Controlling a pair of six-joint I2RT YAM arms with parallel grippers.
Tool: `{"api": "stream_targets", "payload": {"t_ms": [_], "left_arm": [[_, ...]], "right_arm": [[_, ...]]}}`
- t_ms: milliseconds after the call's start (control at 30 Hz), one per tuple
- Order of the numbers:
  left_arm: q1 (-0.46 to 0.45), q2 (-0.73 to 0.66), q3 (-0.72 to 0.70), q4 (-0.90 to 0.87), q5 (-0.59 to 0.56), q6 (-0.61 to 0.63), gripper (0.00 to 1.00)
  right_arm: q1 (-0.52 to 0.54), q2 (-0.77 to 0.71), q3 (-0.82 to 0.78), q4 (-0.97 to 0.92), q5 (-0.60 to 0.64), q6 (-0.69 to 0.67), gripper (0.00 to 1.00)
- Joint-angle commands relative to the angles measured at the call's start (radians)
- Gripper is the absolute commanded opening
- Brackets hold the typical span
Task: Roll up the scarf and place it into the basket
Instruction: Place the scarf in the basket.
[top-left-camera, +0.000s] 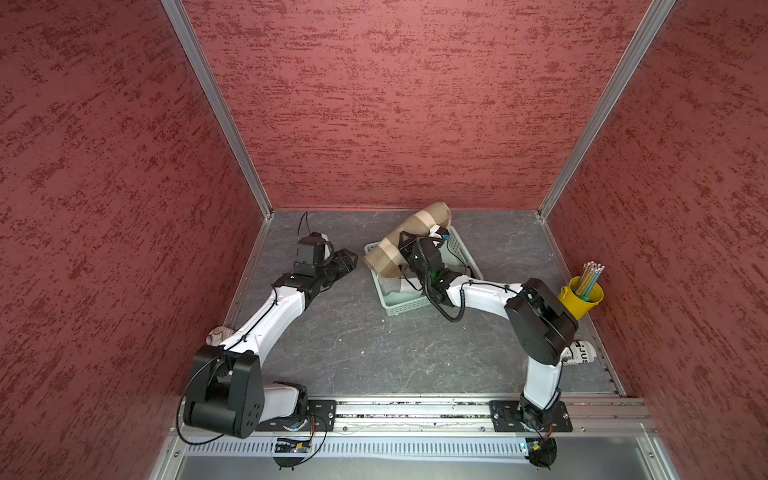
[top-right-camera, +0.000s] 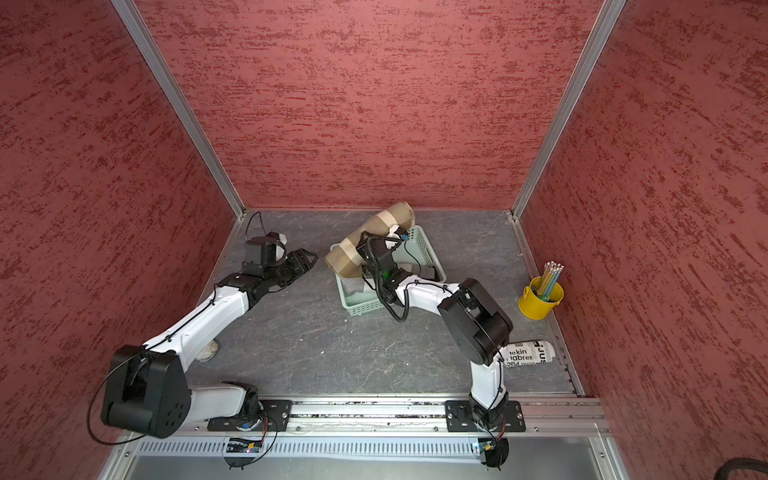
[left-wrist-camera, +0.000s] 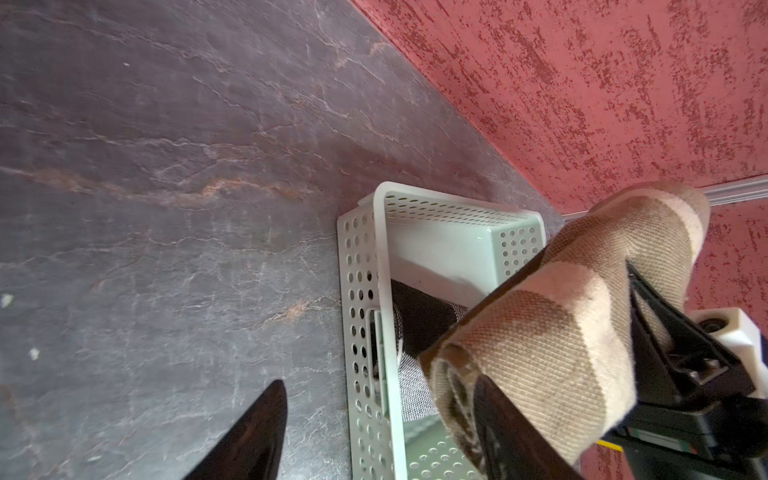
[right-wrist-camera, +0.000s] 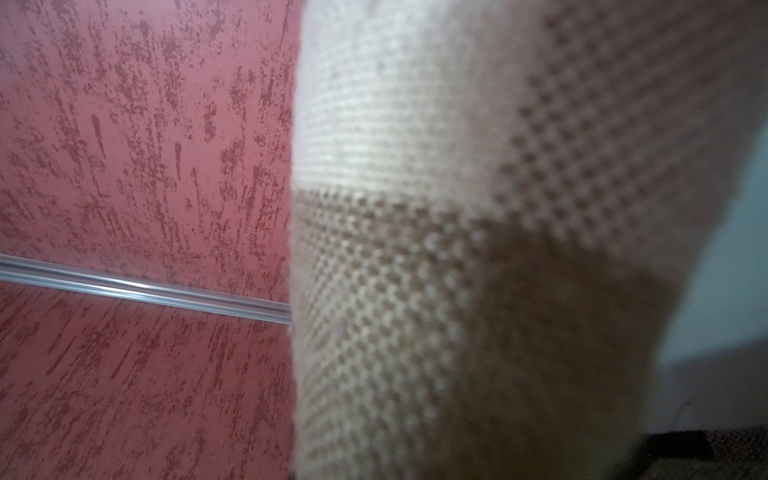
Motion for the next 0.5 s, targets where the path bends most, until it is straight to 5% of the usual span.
{"api": "stream_targets", "payload": {"t_ms": [0,467], "left_arm": [[-0.003,0.042,0.019,0.073,0.057,0.033,0.71],[-0.027,0.087,0.028,0.104,0.07,0.048,0.71]], "right_arm": [[0.011,0.024,0.019,0.178,0.181,0.066,0.0],[0.008,0.159,0.129,0.095,0.263,0.143,0.0]]}}
